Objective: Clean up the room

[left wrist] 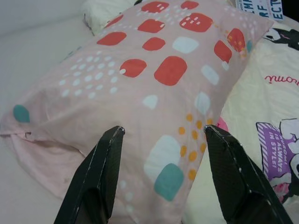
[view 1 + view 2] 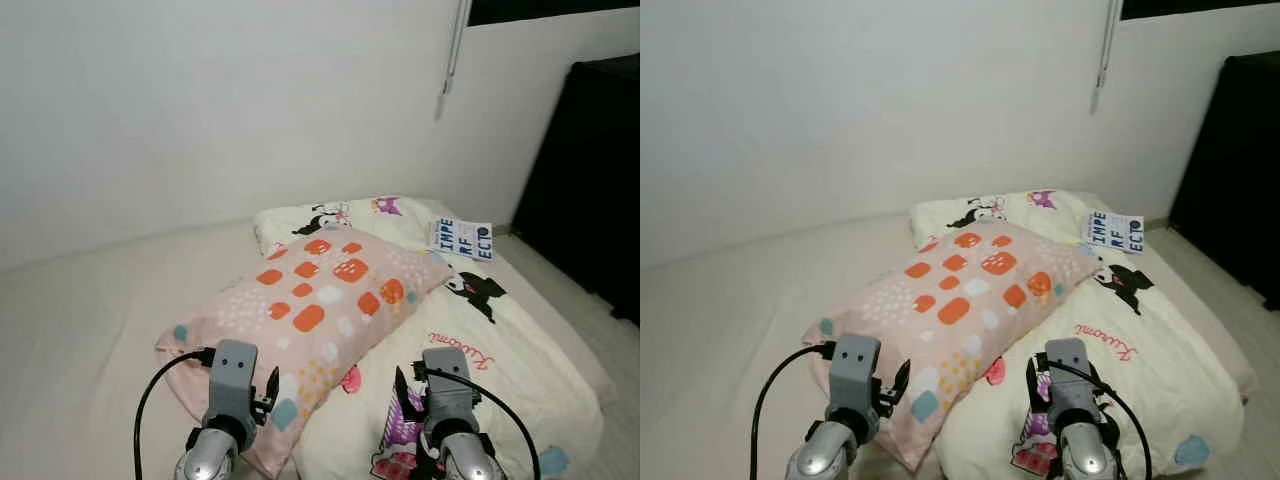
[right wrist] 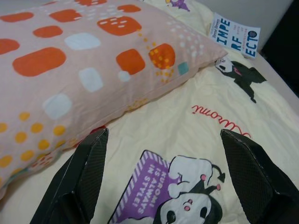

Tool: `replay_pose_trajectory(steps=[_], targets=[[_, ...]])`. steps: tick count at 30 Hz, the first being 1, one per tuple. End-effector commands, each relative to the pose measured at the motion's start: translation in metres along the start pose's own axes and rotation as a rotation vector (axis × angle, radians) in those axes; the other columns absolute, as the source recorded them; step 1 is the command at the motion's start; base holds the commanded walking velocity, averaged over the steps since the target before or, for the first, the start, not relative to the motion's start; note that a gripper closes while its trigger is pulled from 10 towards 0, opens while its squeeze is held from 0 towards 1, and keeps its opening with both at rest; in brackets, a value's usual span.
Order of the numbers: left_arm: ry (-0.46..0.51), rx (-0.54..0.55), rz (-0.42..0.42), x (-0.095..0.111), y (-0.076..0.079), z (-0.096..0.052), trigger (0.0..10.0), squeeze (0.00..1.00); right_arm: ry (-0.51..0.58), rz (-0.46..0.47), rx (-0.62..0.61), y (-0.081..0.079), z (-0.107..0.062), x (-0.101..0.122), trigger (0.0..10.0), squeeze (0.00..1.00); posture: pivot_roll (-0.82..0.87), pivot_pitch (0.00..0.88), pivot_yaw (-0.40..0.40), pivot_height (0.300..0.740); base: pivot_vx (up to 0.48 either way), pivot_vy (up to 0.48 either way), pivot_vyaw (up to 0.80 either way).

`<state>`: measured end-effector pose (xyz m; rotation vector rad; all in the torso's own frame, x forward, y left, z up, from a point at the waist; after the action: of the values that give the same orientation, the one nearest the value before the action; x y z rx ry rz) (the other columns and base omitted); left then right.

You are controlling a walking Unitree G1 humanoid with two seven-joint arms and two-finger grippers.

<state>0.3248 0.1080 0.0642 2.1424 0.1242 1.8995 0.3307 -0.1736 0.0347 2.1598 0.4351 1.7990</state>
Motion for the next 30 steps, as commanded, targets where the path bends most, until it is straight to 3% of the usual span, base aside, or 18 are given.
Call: replay_pose_trajectory(steps=[1,12,18,30], targets=[[-0.027,0.034,0.028,-0.0067,-0.0102,-0.0038,10.0,0.00,-0.012,0.015,0.025,-0.0108,-0.0017,-0.0020,10.0,0.00,-0.05,0.089,0.024,0.740,0.000,0.000,0.00],[-0.017,0.053,0.038,-0.0058,-0.0126,-0.0033,10.0,0.00,-0.010,0.012,0.026,-0.0107,-0.0011,-0.0016,10.0,0.00,-0.05,0.089,0.022,0.740,0.000,0.000,0.00],[-0.010,0.052,0.037,-0.0038,-0.0130,-0.0028,10.0,0.00,-0.003,-0.039,0.040,-0.0124,0.0002,0.0011,10.0,0.00,-0.05,0.089,0.023,0.740,0.000,0.000,0.00],[-0.002,0.090,0.028,-0.0015,-0.0194,-0.0029,10.0,0.00,0.001,-0.067,0.043,-0.0136,0.0010,0.0022,10.0,0.00,-0.06,0.087,0.022,0.740,0.000,-0.303,0.80]])
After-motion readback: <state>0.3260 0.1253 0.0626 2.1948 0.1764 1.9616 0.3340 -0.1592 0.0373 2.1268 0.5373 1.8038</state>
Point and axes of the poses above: a point about 5 cm out from each wrist's last joint towards the gripper, its own z axis pointing out of the wrist towards the gripper, its own x axis along the axis of the wrist's last joint, y = z × x, the point moved 6 cm from there along z, pointing out of the wrist towards the gripper, and after that the axes turned 15 degrees about -z, right-handed, at the moved point
